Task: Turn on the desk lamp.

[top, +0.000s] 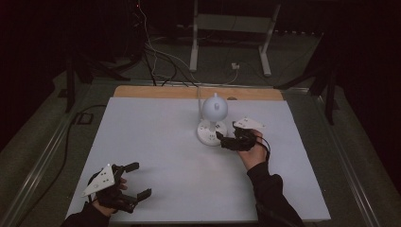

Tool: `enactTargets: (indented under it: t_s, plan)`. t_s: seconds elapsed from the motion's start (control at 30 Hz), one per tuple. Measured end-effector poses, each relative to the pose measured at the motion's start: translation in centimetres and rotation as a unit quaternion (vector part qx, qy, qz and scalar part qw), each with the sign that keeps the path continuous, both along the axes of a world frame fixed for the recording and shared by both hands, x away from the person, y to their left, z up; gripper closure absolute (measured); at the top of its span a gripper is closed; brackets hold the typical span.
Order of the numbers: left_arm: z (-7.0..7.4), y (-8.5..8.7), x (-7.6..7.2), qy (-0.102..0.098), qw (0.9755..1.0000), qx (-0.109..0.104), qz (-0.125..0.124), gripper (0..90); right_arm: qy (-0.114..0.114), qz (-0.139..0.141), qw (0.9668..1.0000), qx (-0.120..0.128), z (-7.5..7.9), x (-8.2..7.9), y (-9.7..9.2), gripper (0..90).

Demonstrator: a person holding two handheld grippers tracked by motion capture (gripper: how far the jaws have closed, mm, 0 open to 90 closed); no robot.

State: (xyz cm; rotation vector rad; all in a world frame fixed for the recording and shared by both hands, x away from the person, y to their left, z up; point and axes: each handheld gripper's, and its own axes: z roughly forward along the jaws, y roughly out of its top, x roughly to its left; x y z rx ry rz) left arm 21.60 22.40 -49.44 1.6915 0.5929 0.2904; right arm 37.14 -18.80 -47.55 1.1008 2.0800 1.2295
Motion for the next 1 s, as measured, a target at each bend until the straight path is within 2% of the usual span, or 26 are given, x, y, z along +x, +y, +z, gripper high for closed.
enactTargets:
  t_s: [0.07,0.13,0.37,0.47,0.63,0.77,0.8,0.83,0.9,0.97,1.0]
  plan:
    - [0.0,0.0,0.0,0.001,1.0000,-0.001,0.000,0.4,0.000,-0.005,1.0000,-0.008,-0.2,0.2,0.0,28.2]
    - [0.0,0.0,0.0,0.002,1.0000,-0.002,0.000,0.4,0.004,-0.006,1.0000,-0.006,-0.2,0.3,0.0,30.4]
    - [0.0,0.0,0.1,0.003,1.0000,-0.004,-0.001,0.4,-0.009,-0.023,0.9995,-0.019,-0.4,0.5,0.1,33.2]
    - [0.0,0.0,0.1,0.004,1.0000,-0.004,-0.001,0.4,-0.008,-0.032,0.9993,-0.020,-0.5,0.6,0.2,33.5]
    - [0.0,0.1,0.1,0.005,1.0000,-0.007,-0.002,0.4,-0.016,-0.036,0.9986,-0.037,-0.7,0.9,0.5,38.3]
    - [0.0,0.1,0.1,0.006,1.0000,-0.007,-0.002,0.4,-0.012,-0.046,0.9981,-0.041,-0.7,1.1,0.6,50.8]
    - [0.0,0.1,0.1,0.006,1.0000,-0.007,-0.002,0.4,-0.012,-0.046,0.9981,-0.041,-0.7,1.1,0.6,50.8]
    - [0.0,0.1,0.1,0.006,1.0000,-0.007,-0.003,0.4,-0.009,-0.048,0.9978,-0.045,-0.8,1.2,0.7,58.0]
    - [0.0,0.1,0.1,0.005,1.0000,-0.007,-0.002,0.4,-0.008,-0.049,0.9977,-0.046,-0.8,1.2,0.7,60.9]
    - [0.0,0.1,0.1,0.006,1.0000,-0.008,-0.002,0.4,0.001,-0.055,0.9975,-0.043,-0.8,1.2,0.7,72.5]
    - [0.0,0.1,0.1,0.005,1.0000,-0.008,-0.002,0.4,0.001,-0.055,0.9975,-0.043,-0.8,1.2,0.7,72.5]
